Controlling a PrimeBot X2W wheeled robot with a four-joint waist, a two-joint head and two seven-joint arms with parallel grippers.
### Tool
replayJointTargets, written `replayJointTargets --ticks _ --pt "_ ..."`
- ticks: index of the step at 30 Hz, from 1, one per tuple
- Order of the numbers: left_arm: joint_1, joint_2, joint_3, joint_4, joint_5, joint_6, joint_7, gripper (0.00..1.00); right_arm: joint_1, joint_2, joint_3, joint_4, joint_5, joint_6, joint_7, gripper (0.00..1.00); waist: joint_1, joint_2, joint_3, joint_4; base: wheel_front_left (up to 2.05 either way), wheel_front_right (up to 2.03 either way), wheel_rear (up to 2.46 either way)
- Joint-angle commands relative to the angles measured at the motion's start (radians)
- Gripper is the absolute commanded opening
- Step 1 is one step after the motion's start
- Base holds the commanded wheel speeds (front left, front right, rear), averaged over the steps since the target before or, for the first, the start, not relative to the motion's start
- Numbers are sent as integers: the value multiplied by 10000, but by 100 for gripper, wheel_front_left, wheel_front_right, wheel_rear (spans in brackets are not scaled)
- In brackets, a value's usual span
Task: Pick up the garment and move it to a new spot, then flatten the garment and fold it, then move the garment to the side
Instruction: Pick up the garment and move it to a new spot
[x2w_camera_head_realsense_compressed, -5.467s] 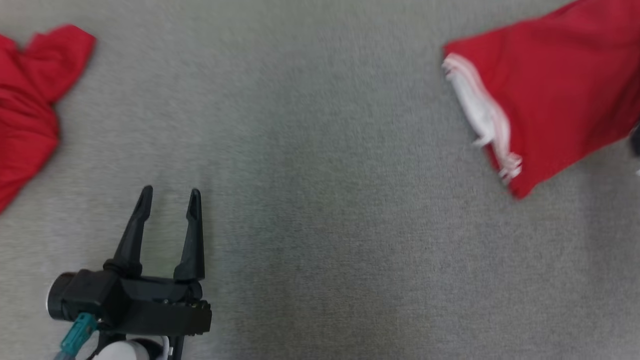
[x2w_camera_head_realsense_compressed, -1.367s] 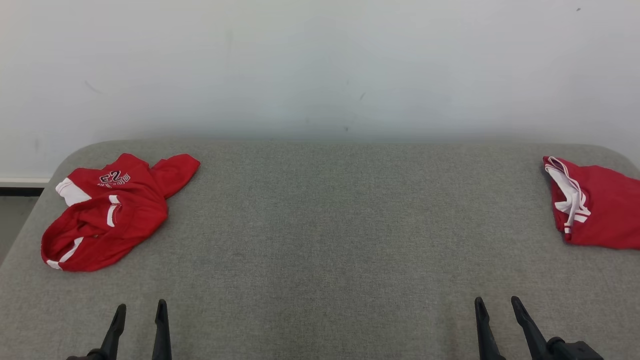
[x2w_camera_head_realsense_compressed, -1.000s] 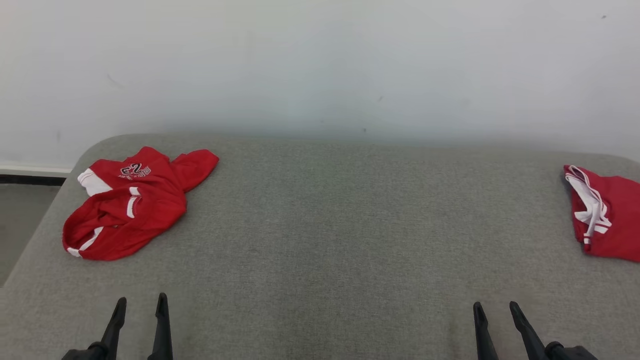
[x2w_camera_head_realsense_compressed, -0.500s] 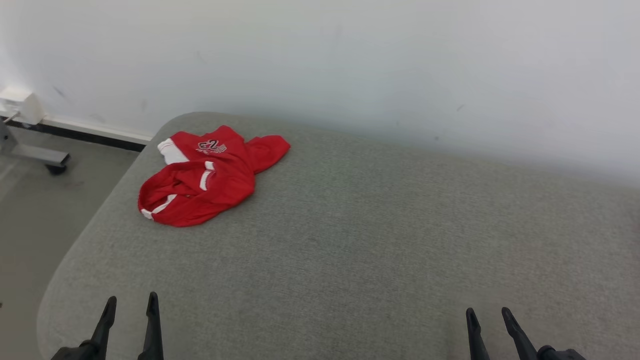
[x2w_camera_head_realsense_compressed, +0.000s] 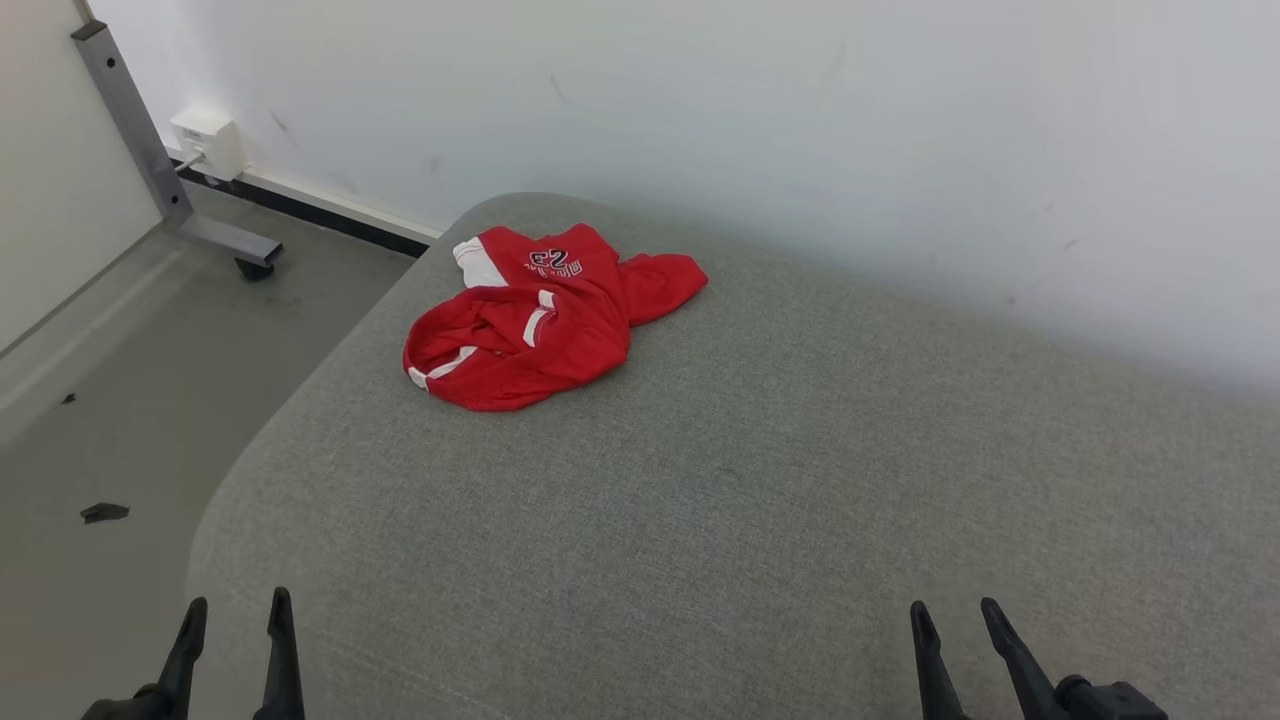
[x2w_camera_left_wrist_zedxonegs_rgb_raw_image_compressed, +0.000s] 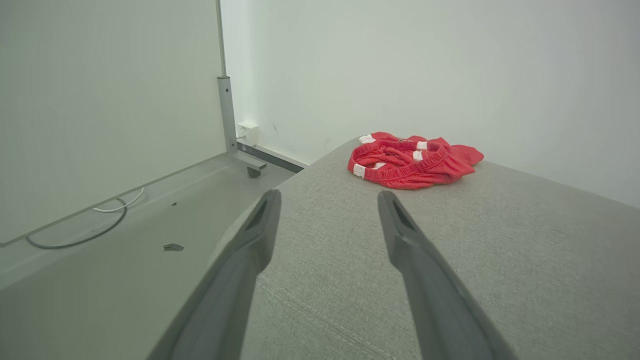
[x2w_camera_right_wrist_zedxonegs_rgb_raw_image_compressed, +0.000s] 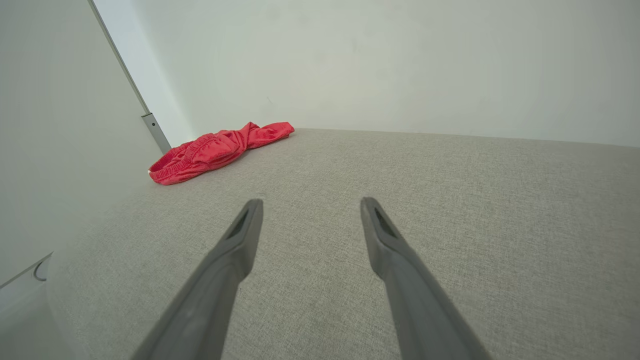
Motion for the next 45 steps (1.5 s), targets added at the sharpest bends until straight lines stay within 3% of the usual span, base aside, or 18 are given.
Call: replayJointTargets --ticks 1,9,16,23,33,45 --pt "33 31 36 -42 -9 30 -2 100 -79 10 8 19 1 -30 -38 100 0 0 126 124 0 0 0" --pt "-79 -58 170 7 -138 87 -2 100 -190 5 -50 19 -98 -30 -39 100 0 0 302 -63 0 0 0" --pt "-1188 185 107 -119 -277 -4 -2 100 -652 -283 -217 -126 -312 -30 -30 100 0 0 1074 -997 0 0 0" --pt "-3575 1001 288 207 -783 -94 4 100 -1420 -616 -577 -493 -560 -30 26 100 0 0 2366 -2359 0 0 0" --pt "-6908 2643 669 1216 -1556 -154 494 100 -2150 -758 -1541 -1342 -847 -30 62 100 0 0 4177 -4115 0 0 0" --pt "-8747 3526 54 4107 -2420 -142 1598 100 -2281 -748 -1896 -2017 -1049 -30 217 100 0 0 5027 -4621 0 0 0"
